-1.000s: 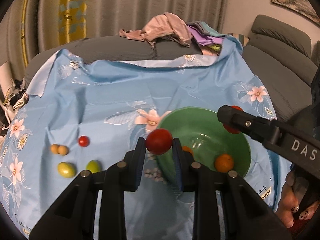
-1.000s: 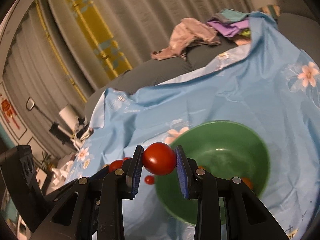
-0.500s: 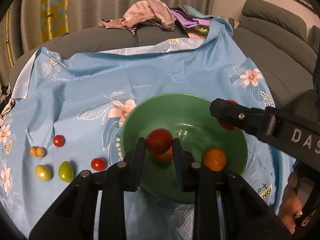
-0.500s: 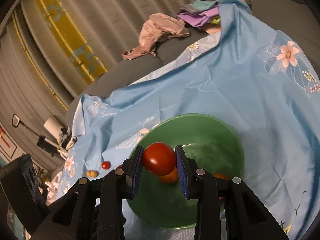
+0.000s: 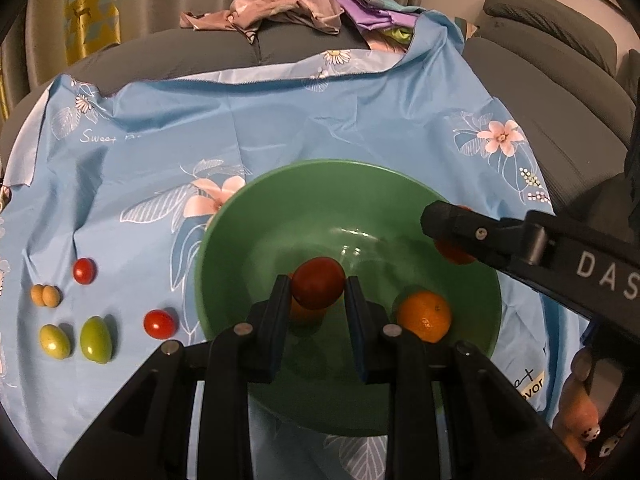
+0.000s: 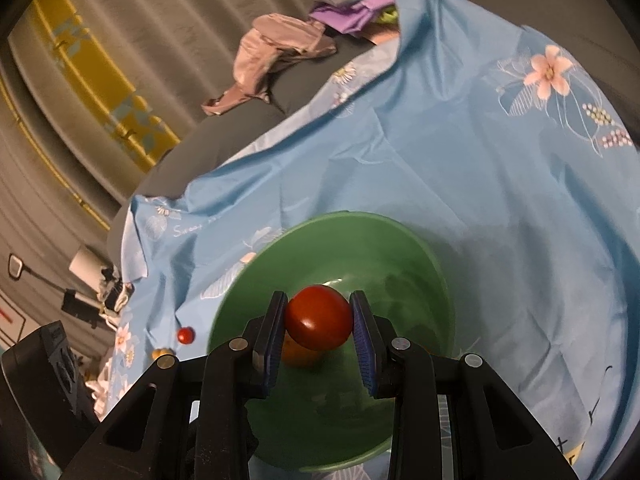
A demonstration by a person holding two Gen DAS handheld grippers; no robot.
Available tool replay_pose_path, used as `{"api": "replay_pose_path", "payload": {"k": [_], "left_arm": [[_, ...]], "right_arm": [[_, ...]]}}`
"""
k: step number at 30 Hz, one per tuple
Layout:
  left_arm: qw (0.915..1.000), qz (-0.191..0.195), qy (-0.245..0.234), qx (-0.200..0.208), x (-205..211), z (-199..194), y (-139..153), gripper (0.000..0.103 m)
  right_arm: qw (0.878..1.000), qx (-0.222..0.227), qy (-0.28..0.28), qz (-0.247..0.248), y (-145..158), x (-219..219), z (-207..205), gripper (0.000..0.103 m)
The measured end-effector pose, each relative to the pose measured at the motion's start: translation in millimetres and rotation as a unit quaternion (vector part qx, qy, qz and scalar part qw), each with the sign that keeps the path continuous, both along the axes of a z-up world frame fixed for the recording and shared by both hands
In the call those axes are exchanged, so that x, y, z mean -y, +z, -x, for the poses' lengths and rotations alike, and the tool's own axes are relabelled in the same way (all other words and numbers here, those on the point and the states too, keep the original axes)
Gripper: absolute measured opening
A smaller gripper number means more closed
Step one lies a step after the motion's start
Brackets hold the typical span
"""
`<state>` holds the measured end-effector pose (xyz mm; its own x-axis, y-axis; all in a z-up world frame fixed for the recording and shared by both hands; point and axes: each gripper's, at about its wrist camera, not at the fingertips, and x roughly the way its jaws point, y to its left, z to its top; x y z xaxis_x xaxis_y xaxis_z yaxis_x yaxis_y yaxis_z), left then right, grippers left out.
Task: Organize fruits
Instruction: 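Carry both red cherry tomatoes over the green bowl and lower them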
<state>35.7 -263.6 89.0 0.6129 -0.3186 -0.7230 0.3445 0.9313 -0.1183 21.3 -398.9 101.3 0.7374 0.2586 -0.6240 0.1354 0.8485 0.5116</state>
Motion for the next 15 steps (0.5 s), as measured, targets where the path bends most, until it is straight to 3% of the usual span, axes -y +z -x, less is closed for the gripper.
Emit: {"api": "replay_pose_path", "payload": {"k": [15], "left_arm": [[0.9996,-0.004,-0.012,-0.025,11,-6,-14,0.027]], "right_arm": [[1.000,-0.028,-0.014,0.001,-10,3,-6,0.034]]}}
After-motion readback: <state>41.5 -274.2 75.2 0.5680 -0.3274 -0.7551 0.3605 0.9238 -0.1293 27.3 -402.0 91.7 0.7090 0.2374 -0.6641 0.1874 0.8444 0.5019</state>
